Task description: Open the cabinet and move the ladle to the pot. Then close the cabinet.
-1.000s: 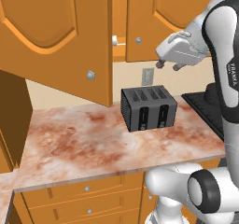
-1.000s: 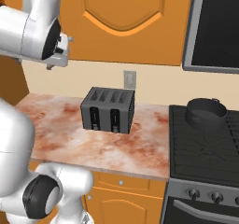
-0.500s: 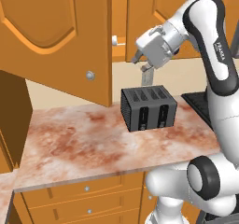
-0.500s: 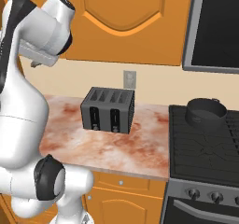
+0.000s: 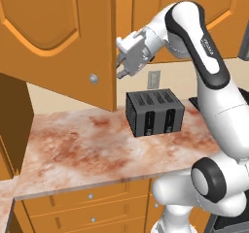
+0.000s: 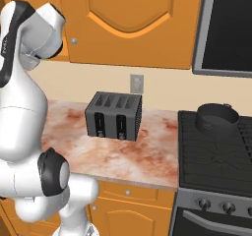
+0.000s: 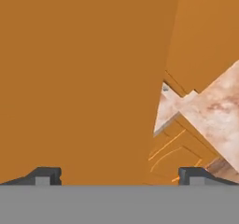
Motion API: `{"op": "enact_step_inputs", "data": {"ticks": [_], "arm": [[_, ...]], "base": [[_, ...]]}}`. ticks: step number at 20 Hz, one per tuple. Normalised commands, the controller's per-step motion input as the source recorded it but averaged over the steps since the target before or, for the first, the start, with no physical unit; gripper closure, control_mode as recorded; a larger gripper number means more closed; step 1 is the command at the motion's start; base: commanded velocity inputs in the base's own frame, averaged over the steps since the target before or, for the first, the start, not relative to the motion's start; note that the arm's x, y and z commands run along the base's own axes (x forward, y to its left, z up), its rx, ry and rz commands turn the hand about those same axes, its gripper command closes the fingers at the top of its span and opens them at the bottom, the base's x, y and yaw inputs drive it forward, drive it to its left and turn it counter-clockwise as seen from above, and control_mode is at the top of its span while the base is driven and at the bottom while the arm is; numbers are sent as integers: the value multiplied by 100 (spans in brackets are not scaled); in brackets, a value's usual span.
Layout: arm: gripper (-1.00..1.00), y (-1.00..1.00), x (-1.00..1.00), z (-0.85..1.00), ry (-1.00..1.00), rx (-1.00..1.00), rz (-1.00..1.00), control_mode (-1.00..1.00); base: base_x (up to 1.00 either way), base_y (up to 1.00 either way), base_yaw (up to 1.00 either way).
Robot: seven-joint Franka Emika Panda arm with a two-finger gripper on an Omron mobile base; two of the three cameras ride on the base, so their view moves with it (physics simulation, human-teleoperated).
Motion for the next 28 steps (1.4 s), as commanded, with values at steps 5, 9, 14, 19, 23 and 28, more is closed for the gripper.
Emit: {"op": "enact_step_inputs", "data": {"ticks": [5, 9, 14, 19, 23, 28], "arm": [[-100, 57, 0, 0, 0, 8, 20, -100], [-100, 56, -15, 0, 0, 5, 18, -100], [-100, 46, -50, 0, 0, 1, 15, -100], [-100, 29, -38, 0, -2, 0, 10, -100], [-100, -22, 4, 3, -9, -10, -4, -100], [-100, -73, 36, 11, -18, -27, -22, -100]], "base": [[0, 0, 0], [0, 0, 0], [0, 0, 0], [0, 0, 0], [0, 0, 0], [0, 0, 0]]}}
